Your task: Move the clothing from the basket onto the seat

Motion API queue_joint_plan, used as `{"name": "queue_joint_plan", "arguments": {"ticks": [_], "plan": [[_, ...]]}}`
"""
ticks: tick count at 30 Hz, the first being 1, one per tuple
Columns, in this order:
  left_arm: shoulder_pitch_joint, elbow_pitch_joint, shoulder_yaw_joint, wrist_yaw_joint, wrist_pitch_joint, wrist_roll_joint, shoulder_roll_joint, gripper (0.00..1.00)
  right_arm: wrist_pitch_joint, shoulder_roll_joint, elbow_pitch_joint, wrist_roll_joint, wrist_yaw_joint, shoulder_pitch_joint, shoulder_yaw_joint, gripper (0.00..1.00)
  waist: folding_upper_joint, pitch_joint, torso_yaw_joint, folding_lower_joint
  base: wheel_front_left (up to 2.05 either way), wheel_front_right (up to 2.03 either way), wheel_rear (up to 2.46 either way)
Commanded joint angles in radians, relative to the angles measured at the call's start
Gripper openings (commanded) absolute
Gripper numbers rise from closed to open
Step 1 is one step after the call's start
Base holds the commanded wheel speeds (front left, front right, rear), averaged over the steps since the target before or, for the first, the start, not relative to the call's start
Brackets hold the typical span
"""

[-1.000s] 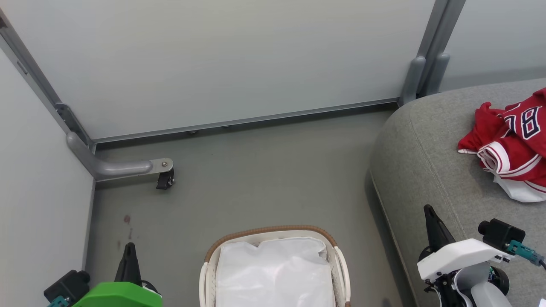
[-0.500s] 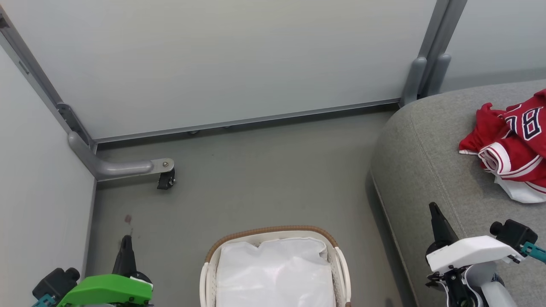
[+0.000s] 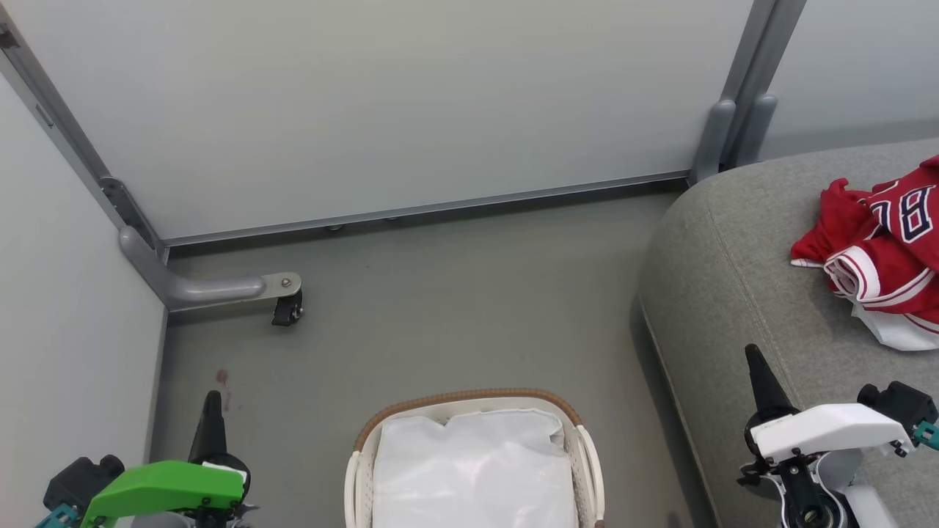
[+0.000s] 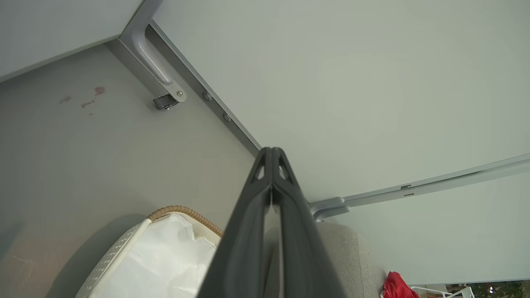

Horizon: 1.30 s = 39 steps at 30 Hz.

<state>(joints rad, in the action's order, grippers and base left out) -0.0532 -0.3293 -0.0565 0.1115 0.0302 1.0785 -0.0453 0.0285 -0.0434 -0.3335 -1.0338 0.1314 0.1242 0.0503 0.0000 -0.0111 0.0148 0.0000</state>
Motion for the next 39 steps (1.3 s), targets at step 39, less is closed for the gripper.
{"name": "queue_joint_plan", "arguments": {"ticks": [39], "plan": [[-0.051, 0.061, -0.041, 0.016, -0.099, 0.357, -0.007, 0.0, -0.097, -0.008, 0.066, -0.388, -0.001, -0.013, 0.045, 0.0, 0.0, 0.005, -0.009, 0.0, 0.0, 0.0, 0.0]]}}
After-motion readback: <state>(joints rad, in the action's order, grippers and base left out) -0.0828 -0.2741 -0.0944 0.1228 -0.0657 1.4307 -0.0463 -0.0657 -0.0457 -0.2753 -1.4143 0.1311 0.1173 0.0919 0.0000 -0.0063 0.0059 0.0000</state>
